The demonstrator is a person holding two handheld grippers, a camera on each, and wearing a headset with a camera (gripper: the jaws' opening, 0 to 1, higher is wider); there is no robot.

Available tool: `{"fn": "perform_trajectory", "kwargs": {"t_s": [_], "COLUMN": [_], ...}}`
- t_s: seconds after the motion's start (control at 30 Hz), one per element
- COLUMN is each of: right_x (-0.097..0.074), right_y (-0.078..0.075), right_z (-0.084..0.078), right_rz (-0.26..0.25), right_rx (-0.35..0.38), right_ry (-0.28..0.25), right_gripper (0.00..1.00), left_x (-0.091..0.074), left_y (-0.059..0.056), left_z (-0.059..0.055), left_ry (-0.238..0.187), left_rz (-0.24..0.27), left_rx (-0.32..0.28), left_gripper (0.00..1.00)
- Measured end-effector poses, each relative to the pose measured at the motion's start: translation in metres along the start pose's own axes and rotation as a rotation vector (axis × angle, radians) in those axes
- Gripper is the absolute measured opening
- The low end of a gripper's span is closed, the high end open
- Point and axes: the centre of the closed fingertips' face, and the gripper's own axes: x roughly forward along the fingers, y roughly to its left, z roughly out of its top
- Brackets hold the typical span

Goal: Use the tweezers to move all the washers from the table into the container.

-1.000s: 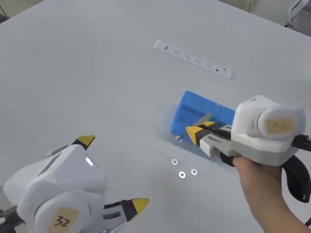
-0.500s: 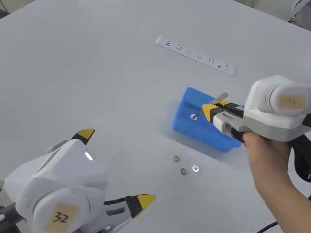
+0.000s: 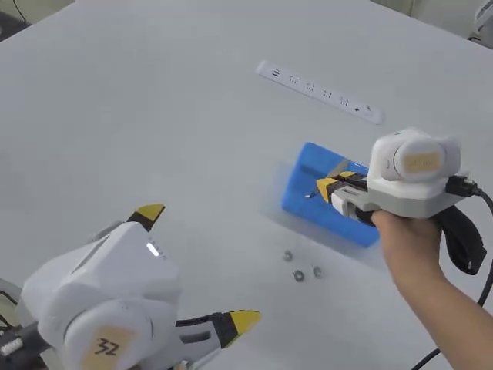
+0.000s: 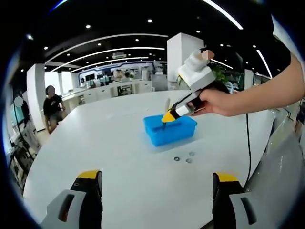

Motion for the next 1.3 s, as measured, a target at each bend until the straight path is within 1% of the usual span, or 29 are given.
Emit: {"fn": "perform_trajectory", "kwargs": {"t_s": [0.07, 0.13, 0.17, 0.2, 0.23, 0.3, 0.37, 0.4, 0.5, 0.53, 0.6, 0.63, 0.67, 0.73, 0.77, 0.87, 0.93, 1.07, 1.13, 1.23, 1.3], "right_x": [0.002, 0.003, 0.004, 0.004, 0.004, 0.008, 0.008, 0.01, 0.012, 0.014, 0.011, 0.012, 0.011, 0.011, 0.011, 0.01, 0.007, -0.001, -0.003, 0.0, -0.002], "right_y": [0.001, 0.001, 0.001, 0.0, 0.001, 0.001, 0.001, 0.0, 0.001, 0.002, 0.003, 0.003, 0.004, 0.005, 0.005, 0.004, 0.002, 0.002, 0.003, 0.002, 0.001], "right_z": [-0.001, -0.003, -0.004, -0.005, -0.006, -0.009, -0.01, -0.011, -0.015, -0.017, -0.016, -0.016, -0.016, -0.018, -0.018, -0.018, -0.016, -0.01, -0.011, -0.016, -0.016], "right_rz": [0.003, 0.004, 0.002, 0.0, 0.003, 0.007, 0.002, -0.001, 0.006, 0.009, 0.003, 0.004, 0.009, 0.008, 0.005, 0.013, 0.008, 0.006, 0.005, 0.006, 0.006], "right_rx": [-0.008, -0.015, -0.017, -0.017, -0.015, -0.014, -0.023, -0.031, -0.031, -0.031, -0.032, -0.03, -0.026, -0.029, -0.03, -0.015, -0.007, -0.005, -0.008, -0.008, -0.003], "right_ry": [0.005, 0.013, 0.014, 0.015, 0.017, 0.023, 0.026, 0.028, 0.042, 0.046, 0.029, 0.028, 0.033, 0.036, 0.036, 0.035, 0.025, 0.008, 0.011, 0.024, 0.029], "right_gripper": [0.02, 0.02, 0.02, 0.02, 0.02, 0.02, 0.02, 0.02, 0.03, 0.03, 0.03, 0.03, 0.03, 0.03, 0.03, 0.03, 0.03, 0.03, 0.03, 0.03, 0.03], "left_x": [-0.001, -0.002, -0.002, -0.002, -0.003, -0.003, -0.003, -0.002, -0.002, -0.003, -0.005, -0.005, -0.004, -0.004, -0.004, -0.004, -0.003, -0.002, -0.002, -0.002, -0.002], "left_y": [0.001, -0.003, -0.002, -0.004, -0.005, -0.002, -0.003, -0.004, -0.008, -0.01, -0.01, -0.011, -0.012, -0.01, -0.009, -0.008, -0.008, -0.01, -0.009, -0.008, -0.008], "left_z": [0.001, 0.007, 0.007, 0.011, 0.014, 0.012, 0.012, 0.011, 0.012, 0.015, 0.02, 0.022, 0.022, 0.022, 0.022, 0.021, 0.018, 0.014, 0.013, 0.012, 0.011], "left_ry": [-0.004, -0.039, -0.04, -0.058, -0.078, -0.068, -0.068, -0.059, -0.062, -0.073, -0.107, -0.119, -0.121, -0.12, -0.12, -0.114, -0.098, -0.072, -0.067, -0.061, -0.057], "left_rz": [-0.001, -0.027, -0.024, -0.038, -0.045, -0.019, -0.02, -0.017, -0.027, -0.03, -0.025, -0.032, -0.044, -0.039, -0.028, -0.023, -0.01, -0.009, -0.001, 0.004, 0.005], "left_rx": [-0.013, -0.047, -0.05, -0.068, -0.068, -0.052, -0.048, -0.037, -0.03, -0.024, -0.012, -0.019, -0.038, -0.044, -0.041, -0.038, -0.016, 0.012, 0.021, 0.021, 0.019], "left_gripper": [0.99, 0.99, 0.99, 0.99, 0.99, 0.99, 0.99, 0.99, 0.99, 0.99, 0.99, 0.99, 0.99, 0.99, 0.99, 0.99, 0.99, 0.99, 0.99, 0.99, 0.99]}}
